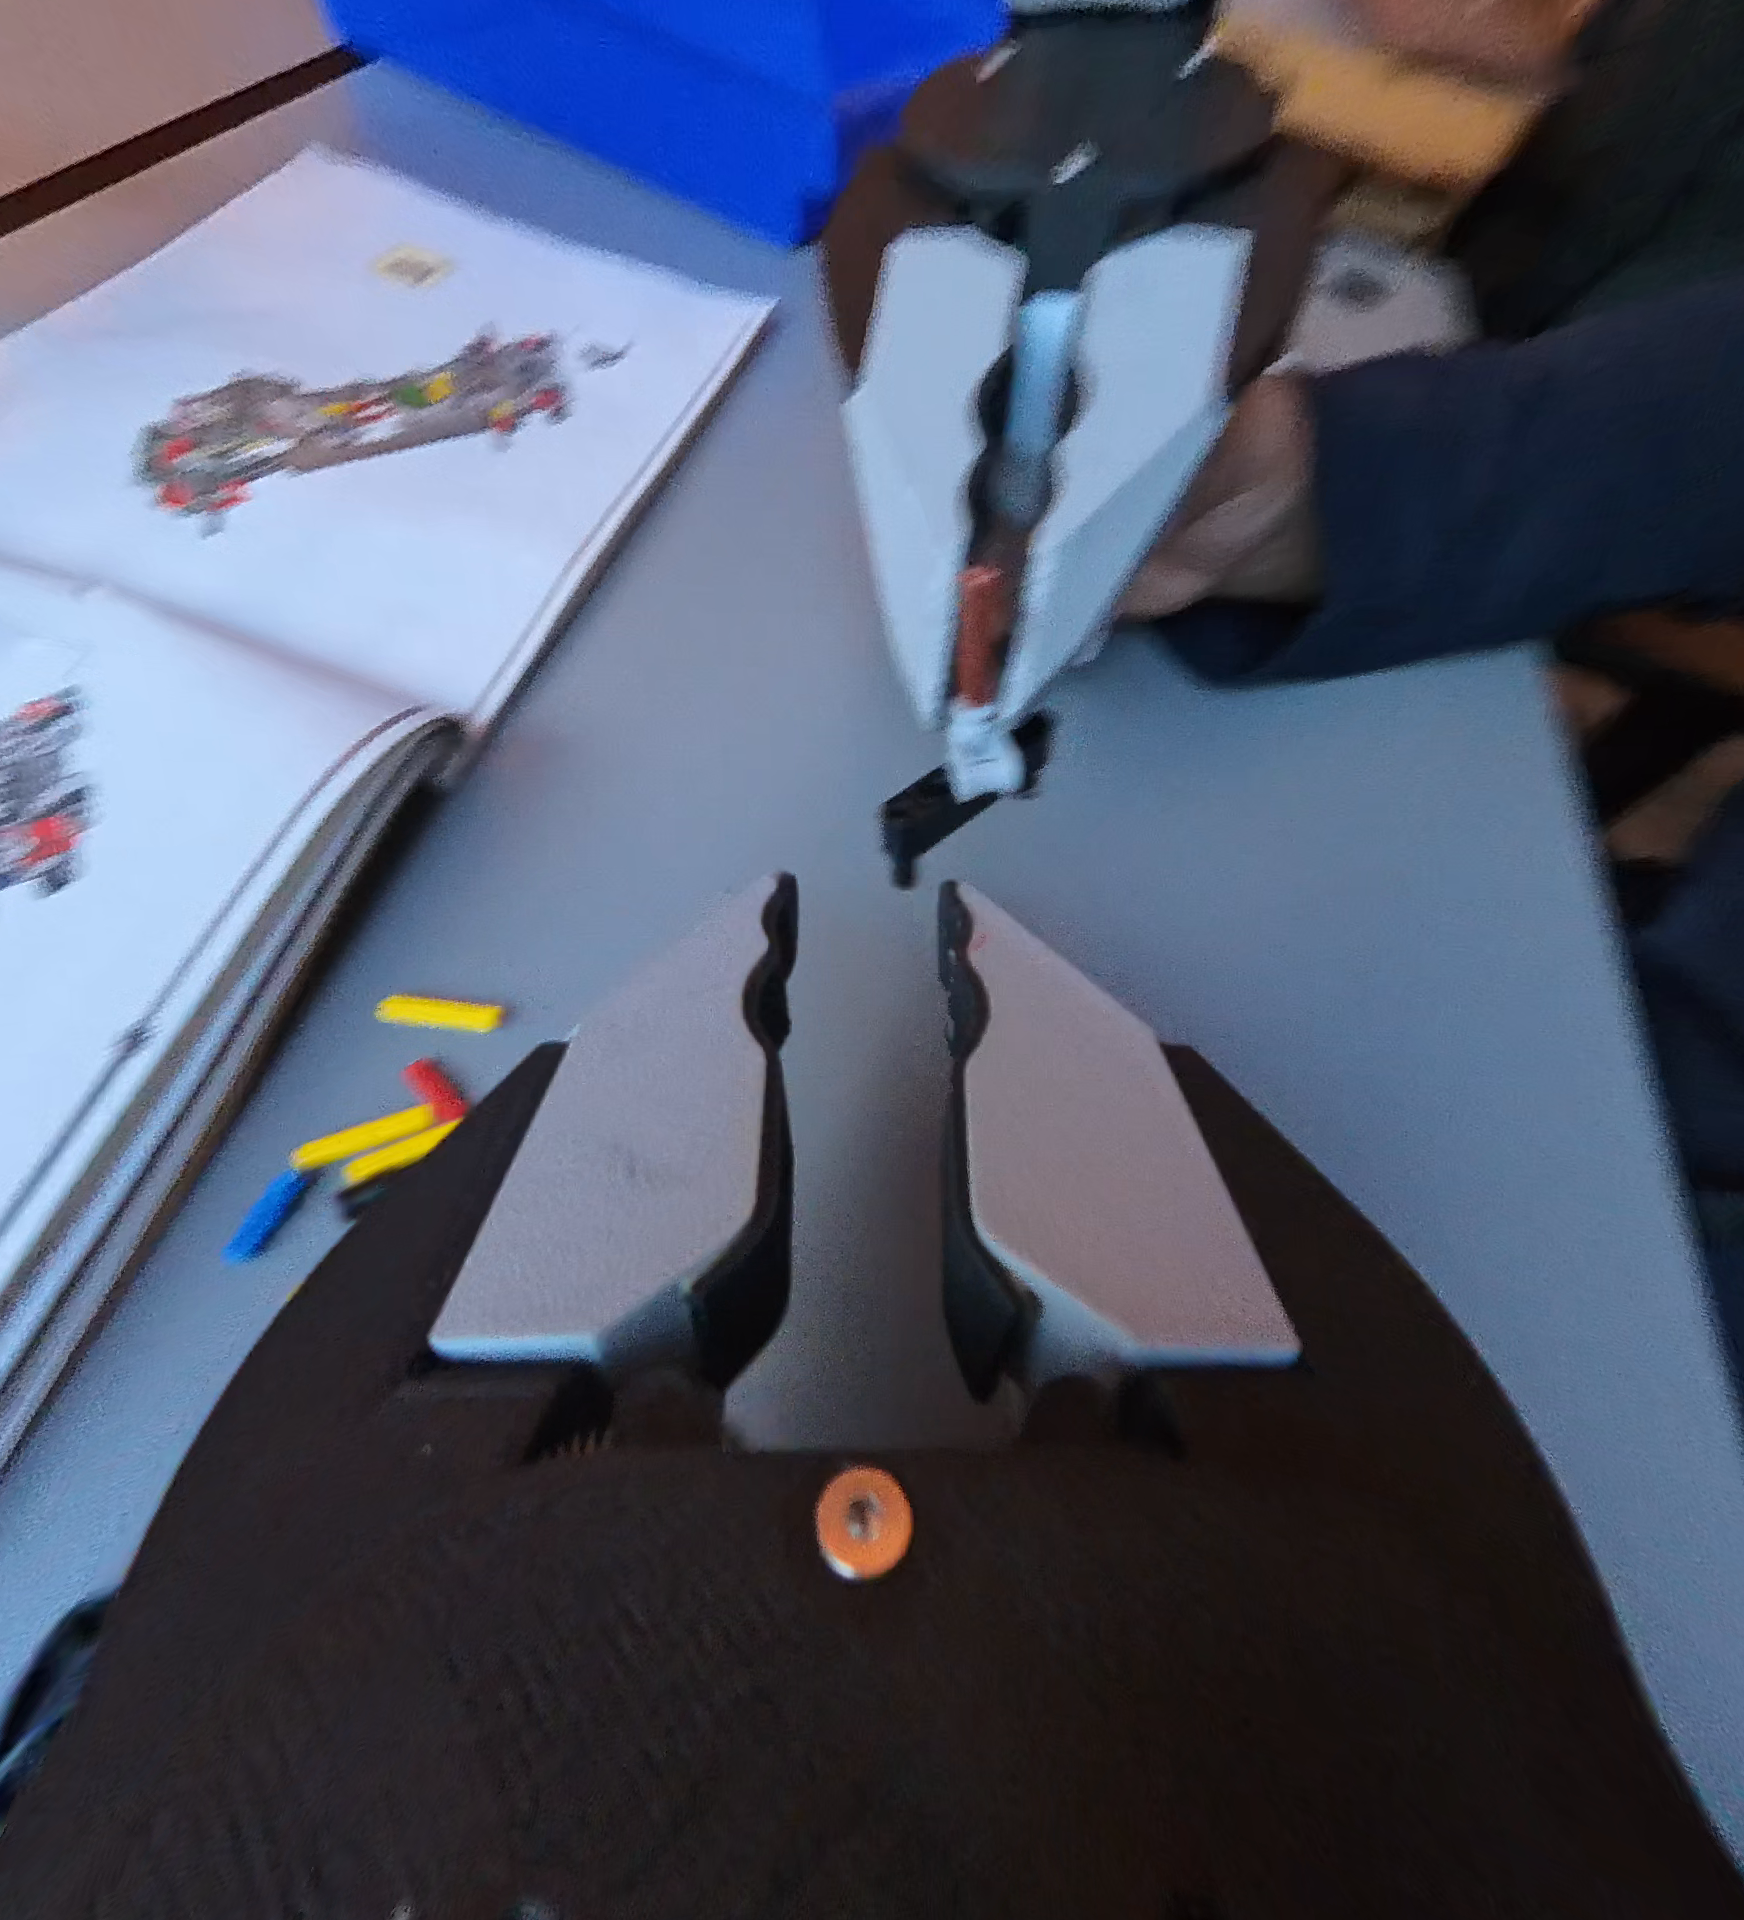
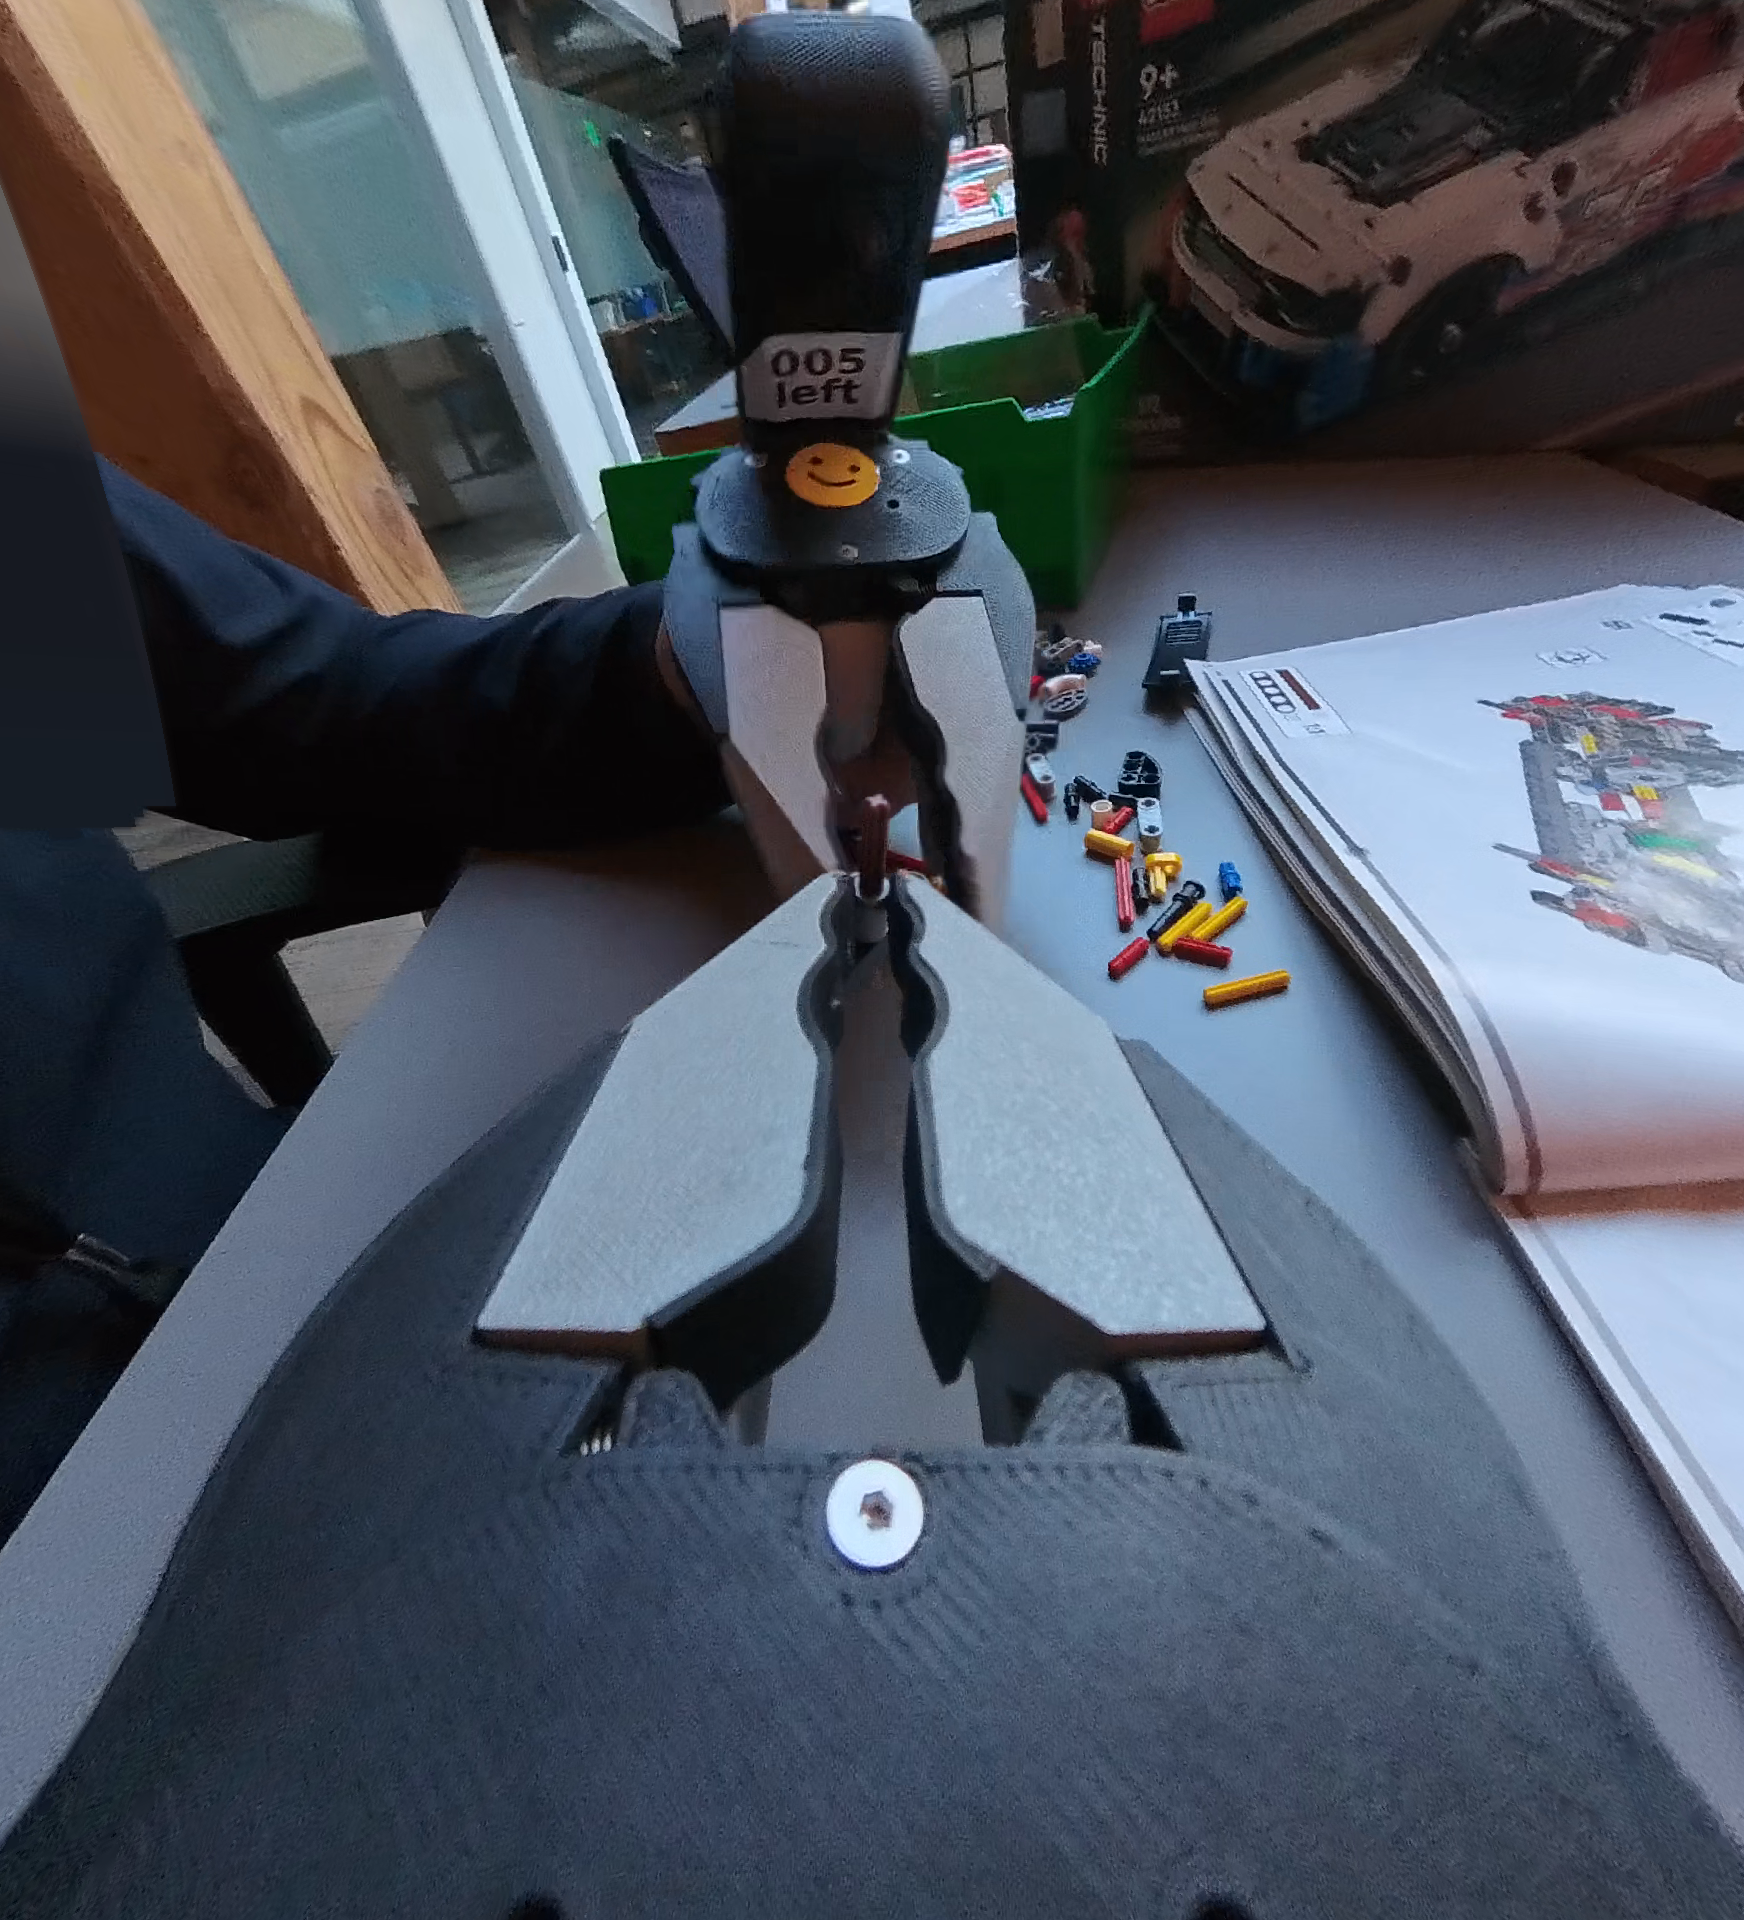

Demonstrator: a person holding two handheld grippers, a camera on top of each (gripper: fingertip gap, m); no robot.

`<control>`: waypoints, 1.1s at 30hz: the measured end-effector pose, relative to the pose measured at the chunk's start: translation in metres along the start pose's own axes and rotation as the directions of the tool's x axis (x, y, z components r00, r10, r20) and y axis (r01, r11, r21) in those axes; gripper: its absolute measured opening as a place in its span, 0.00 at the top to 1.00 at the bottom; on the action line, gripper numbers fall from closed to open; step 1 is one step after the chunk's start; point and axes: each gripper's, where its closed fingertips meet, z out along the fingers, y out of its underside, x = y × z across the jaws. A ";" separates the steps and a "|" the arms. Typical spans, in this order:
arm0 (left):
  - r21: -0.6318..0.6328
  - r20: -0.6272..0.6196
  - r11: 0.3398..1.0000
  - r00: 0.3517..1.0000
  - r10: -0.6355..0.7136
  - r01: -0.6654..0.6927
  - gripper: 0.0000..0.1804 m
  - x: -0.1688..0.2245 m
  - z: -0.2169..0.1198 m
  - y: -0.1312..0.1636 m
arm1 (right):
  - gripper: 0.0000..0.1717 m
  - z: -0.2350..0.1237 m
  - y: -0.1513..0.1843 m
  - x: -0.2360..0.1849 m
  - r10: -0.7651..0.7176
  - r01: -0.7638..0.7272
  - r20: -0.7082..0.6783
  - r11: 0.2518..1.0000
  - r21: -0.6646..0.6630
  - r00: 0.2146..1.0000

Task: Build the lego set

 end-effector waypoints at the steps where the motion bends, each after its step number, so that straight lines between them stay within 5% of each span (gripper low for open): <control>1: 0.040 -0.067 0.999 0.998 -0.023 0.025 0.86 0.008 -0.003 -0.006 | 0.98 -0.001 0.000 -0.001 -0.006 0.006 0.006 1.000 0.002 1.000; 13: 0.129 -0.174 0.991 0.984 0.043 -0.021 1.00 0.032 -0.009 -0.020 | 0.98 -0.001 -0.005 -0.017 -0.064 0.063 0.078 0.998 0.021 0.995; 19: 0.104 -0.221 0.989 0.972 -0.080 0.105 1.00 0.025 -0.009 -0.016 | 0.98 -0.003 -0.010 -0.023 -0.060 0.055 0.116 0.997 0.051 0.991; 25: 0.128 -0.322 0.981 0.942 -0.098 0.146 0.78 0.039 -0.010 -0.024 | 0.98 -0.008 -0.022 -0.044 -0.037 0.005 0.257 0.992 0.125 0.966; 33: 0.139 -0.612 0.958 0.782 -0.116 0.251 0.79 0.085 -0.016 -0.037 | 0.98 -0.008 -0.024 -0.064 -0.068 0.017 0.359 0.989 0.144 0.931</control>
